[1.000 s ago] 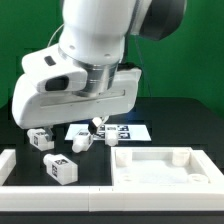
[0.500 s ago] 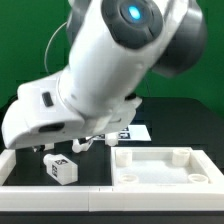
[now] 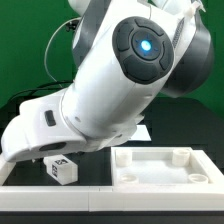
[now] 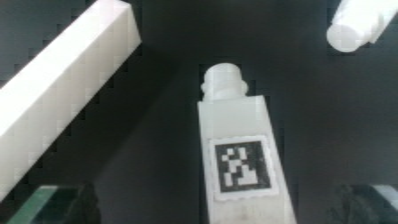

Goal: Assemble one leg

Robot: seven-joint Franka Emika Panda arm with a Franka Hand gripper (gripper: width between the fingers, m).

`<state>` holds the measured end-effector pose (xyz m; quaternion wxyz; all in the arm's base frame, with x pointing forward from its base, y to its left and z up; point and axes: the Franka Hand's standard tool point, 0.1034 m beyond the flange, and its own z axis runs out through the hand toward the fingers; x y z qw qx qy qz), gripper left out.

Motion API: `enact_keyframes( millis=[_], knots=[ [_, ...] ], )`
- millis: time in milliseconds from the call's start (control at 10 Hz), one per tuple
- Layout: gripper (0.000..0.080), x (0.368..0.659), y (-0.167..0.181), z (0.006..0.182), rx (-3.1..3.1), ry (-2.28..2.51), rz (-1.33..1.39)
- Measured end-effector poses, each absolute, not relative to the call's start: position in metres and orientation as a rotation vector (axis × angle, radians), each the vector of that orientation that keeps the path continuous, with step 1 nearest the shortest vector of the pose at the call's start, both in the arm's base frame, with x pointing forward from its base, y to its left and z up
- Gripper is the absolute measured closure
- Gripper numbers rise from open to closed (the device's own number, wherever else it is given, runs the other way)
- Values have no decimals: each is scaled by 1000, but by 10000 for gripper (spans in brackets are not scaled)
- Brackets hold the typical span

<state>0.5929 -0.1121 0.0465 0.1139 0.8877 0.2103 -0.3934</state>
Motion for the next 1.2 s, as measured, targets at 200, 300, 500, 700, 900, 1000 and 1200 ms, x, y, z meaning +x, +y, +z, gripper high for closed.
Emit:
enact_keyframes(
  millis=[200,300,500,700,900,1000,1200],
  knots=[
    [150,584,-112,28,2569,536,-1209],
    [150,583,-112,24,2564,512,-1209],
    [150,584,-112,24,2567,518,-1200],
    [150,578,-115,18,2553,460,-1225],
    [150,579,-113,20,2559,456,-1207],
    [261,578,-114,18,2558,454,-1210],
    [498,578,-114,18,2558,454,-1209]
  ],
)
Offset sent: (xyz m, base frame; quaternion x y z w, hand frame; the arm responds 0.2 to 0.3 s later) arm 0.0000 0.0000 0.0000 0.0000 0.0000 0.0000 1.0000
